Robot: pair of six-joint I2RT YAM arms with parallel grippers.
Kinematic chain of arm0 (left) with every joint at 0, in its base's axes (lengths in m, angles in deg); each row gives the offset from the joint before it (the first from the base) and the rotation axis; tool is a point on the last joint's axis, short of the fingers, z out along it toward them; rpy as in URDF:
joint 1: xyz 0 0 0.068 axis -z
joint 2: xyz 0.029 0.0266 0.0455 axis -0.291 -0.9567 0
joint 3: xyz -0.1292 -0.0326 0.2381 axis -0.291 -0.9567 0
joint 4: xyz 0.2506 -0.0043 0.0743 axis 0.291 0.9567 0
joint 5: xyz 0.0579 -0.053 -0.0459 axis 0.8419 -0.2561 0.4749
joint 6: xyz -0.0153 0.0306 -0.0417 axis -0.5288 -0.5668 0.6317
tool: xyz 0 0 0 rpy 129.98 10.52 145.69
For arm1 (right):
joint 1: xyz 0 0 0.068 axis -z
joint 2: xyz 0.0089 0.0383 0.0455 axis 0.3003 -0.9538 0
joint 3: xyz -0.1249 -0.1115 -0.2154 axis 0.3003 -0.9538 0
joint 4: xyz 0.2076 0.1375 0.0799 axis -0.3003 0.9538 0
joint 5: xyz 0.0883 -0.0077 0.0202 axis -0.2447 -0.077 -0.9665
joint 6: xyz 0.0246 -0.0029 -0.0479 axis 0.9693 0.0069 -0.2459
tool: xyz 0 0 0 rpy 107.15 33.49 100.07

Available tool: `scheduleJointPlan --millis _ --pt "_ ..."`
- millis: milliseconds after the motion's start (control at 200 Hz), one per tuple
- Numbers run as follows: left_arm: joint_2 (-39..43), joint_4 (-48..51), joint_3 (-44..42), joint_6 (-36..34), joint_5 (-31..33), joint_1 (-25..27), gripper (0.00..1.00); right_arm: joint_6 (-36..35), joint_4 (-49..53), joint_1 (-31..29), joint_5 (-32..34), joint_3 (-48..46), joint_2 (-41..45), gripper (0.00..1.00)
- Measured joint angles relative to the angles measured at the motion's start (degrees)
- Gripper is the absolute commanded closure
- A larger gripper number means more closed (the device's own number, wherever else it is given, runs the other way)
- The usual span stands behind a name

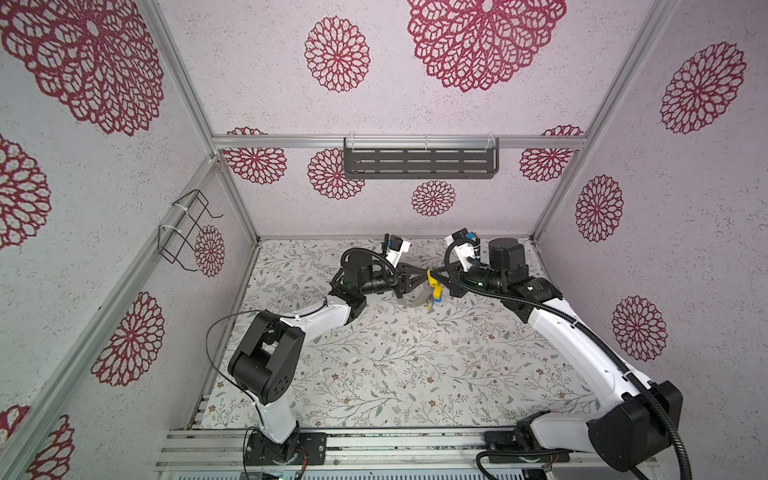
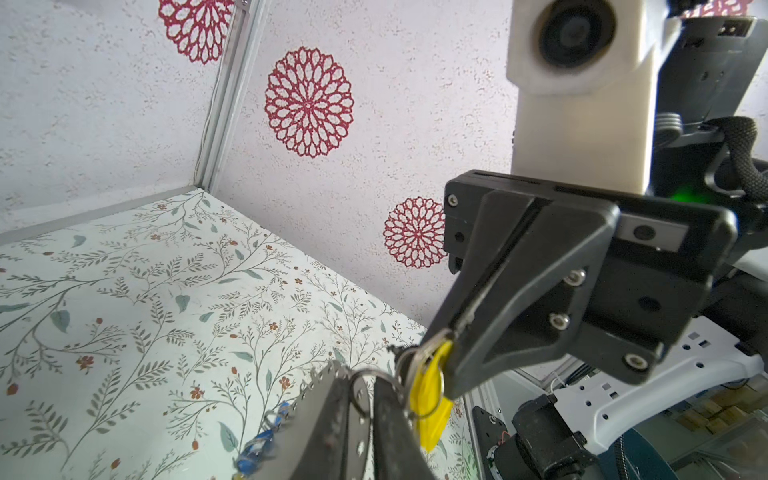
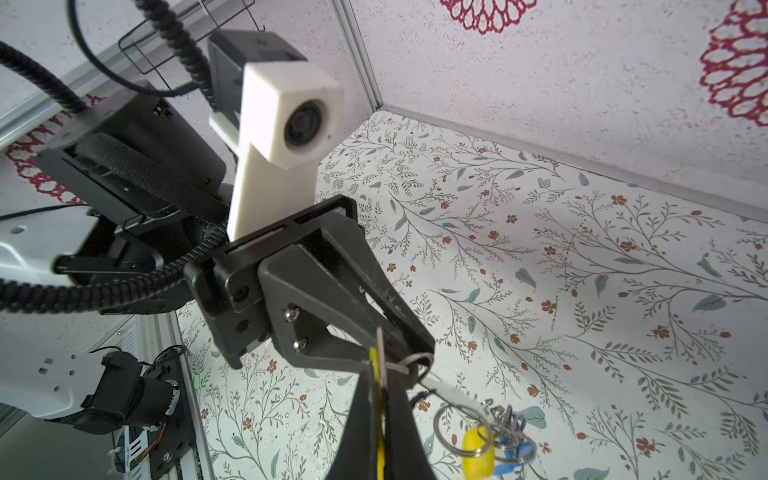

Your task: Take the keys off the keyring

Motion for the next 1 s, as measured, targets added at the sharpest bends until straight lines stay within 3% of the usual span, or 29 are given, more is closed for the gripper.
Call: scheduleJointPlan --millis 90,405,791,901,1001 --pt "0.0 -0.8 0.0 0.6 -0.4 0.3 1.0 0.0 0.0 0.1 0.0 0.0 0.1 1.0" --pt "1.6 -1.0 -1.2 0.4 0.4 0.4 1.0 0.3 0.2 2.0 1.3 0.0 0.6 1.0" --pt "6.4 6.4 -1.7 -2.5 7.3 0.6 1.0 0.2 2.2 4.0 2.5 0.0 0.6 1.0" --pt "6.4 10.7 -1.6 -5.0 10.5 0.4 0.68 -0.1 2.3 4.0 2.4 0.0 0.5 1.0" --pt "6.4 14.6 -1.5 -9.2 12.1 0.0 0.53 -0.5 2.6 4.0 1.6 0.0 0.3 1.0"
